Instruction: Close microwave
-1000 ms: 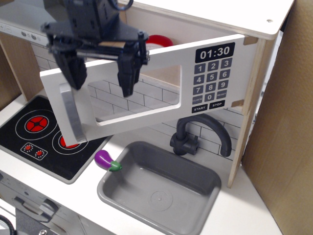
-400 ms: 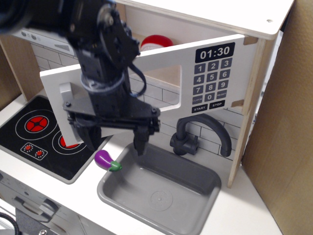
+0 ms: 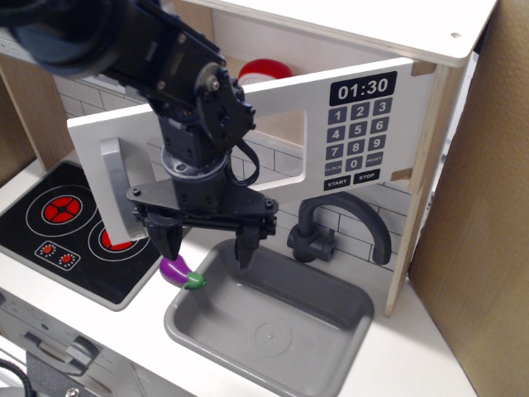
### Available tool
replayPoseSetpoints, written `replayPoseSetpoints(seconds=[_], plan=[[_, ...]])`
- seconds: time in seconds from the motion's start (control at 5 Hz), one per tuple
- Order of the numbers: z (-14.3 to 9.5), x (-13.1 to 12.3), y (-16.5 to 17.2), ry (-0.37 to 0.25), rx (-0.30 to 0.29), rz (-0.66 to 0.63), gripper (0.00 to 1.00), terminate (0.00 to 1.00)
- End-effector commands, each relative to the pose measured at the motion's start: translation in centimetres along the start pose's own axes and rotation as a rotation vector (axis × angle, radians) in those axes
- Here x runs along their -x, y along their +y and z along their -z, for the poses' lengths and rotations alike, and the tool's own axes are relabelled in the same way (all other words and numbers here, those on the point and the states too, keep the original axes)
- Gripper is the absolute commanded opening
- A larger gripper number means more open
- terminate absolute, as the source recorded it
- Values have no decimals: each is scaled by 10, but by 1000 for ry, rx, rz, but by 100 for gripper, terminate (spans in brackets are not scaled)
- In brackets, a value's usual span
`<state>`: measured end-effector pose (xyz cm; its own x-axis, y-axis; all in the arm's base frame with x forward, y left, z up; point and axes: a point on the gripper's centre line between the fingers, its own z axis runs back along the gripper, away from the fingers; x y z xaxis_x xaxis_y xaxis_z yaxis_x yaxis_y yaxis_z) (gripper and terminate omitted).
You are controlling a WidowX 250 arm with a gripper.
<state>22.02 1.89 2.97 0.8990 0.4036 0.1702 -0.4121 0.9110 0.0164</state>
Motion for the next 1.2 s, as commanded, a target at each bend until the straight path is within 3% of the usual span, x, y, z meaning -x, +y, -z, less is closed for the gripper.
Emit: replayPoseSetpoints(seconds=[0.0, 0.2, 1.0], plan=[[8, -44, 7, -91, 19, -52, 100, 0], [9, -63, 10, -137, 69, -9, 100, 0], [9, -126, 13, -208, 114, -30, 100, 0]])
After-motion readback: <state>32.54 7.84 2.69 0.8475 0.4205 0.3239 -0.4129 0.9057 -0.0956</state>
